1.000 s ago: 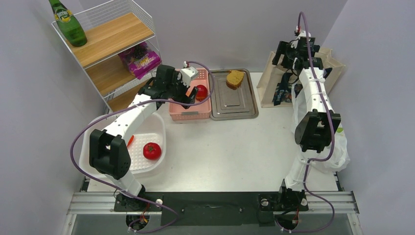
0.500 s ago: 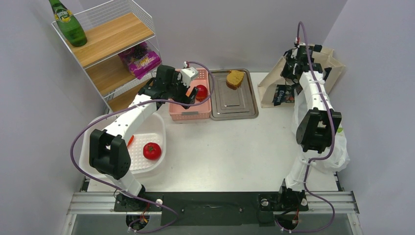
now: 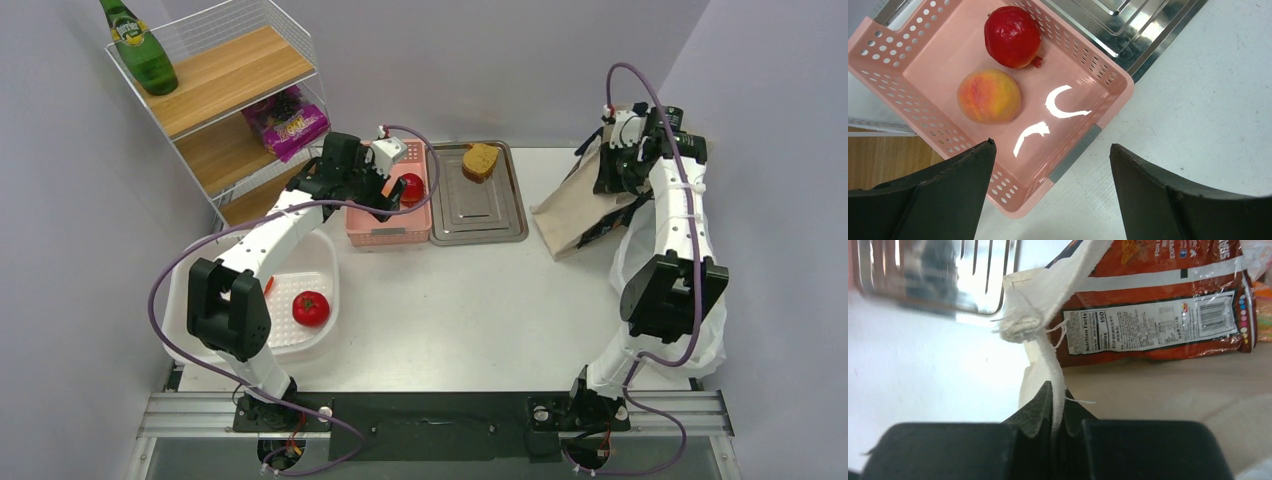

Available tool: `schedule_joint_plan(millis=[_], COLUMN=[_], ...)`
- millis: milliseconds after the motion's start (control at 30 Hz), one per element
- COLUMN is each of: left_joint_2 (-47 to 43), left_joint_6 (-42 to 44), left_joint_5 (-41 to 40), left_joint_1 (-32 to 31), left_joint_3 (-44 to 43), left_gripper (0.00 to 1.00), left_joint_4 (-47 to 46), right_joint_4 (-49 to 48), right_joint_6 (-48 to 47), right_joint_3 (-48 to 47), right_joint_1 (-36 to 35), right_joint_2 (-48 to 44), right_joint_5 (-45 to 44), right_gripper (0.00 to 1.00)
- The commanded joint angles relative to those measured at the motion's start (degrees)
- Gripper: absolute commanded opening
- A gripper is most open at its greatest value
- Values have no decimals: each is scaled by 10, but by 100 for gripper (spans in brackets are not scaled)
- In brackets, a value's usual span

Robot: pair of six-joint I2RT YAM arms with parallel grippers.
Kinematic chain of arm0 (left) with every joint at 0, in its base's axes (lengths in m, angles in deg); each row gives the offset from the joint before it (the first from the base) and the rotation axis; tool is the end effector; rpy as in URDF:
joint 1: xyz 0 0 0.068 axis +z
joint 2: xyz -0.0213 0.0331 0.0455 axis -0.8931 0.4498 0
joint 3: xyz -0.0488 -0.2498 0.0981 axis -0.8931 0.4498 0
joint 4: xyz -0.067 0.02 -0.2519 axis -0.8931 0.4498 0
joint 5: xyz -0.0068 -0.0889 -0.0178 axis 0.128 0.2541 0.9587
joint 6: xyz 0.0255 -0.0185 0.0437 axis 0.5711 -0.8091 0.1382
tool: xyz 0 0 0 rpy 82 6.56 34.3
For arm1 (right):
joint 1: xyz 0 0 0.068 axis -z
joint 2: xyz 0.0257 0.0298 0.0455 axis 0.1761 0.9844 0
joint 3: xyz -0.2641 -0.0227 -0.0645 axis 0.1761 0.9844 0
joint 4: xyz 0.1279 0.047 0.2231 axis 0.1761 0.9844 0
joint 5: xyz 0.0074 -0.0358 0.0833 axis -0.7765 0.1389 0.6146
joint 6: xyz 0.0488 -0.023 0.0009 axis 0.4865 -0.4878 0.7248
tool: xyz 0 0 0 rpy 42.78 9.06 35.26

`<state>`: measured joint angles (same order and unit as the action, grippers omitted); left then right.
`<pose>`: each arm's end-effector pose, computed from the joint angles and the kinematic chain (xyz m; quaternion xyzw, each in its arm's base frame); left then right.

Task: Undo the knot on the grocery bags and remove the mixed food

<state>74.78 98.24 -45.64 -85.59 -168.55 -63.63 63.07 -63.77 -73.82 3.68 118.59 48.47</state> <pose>0.3540 -0.1554 0.3117 0.3489 0.8262 -0.1428 0.4186 0.3787 -0.0777 0.3568 -0.0644 0.9326 0.1340 0.3288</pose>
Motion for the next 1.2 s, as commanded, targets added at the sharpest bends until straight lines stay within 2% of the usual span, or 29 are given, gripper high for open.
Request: schedule_joint_plan(millis=[0, 133, 233, 400, 633, 767, 833, 867, 967, 1000, 1067, 1167], left_joint_2=[6, 7, 3, -5, -26, -38, -44, -45, -50, -55, -66, -80], left_joint_6=[7, 9, 10, 1, -2, 3, 11, 13, 14, 11, -2, -13], left_joint_5=[13, 11, 9, 7, 3, -1, 0, 0, 4, 12, 29, 84], left_joint_1=[2, 1, 0, -1, 0, 2, 3, 4, 8, 9, 14, 14], left_joint_3=[-42, -51, -53, -53, -54, -52, -48, -48, -54, -57, -58, -58], left_gripper=[83, 83, 83, 83, 83, 83, 83, 83, 83, 83, 83, 83], left_joint_4=[-10, -3, -1, -1, 9, 15, 18, 21, 29, 28, 21, 3], right_joint_4=[81, 118, 160, 183, 57, -37, -101, -130, -140, -124, -85, -16], right_joint_6=[-169, -234, -273, -266, -98, 14, 84, 115, 133, 126, 107, 55], right_joint_3=[49, 82, 104, 179, 290, 328, 327, 320, 258, 243, 207, 143], right_joint_1=[0, -2, -7, -69, -139, -241, -315, -329, -347, -339, -286, -165], right_joint_2=[-79, -130, -170, -237, -309, -321, -321, -319, -314, -314, -311, -289], right_joint_5=[2, 2, 38, 117, 218, 233, 235, 239, 239, 237, 242, 244], right_gripper=[0, 0, 0, 0, 0, 1, 9, 13, 40, 46, 67, 75])
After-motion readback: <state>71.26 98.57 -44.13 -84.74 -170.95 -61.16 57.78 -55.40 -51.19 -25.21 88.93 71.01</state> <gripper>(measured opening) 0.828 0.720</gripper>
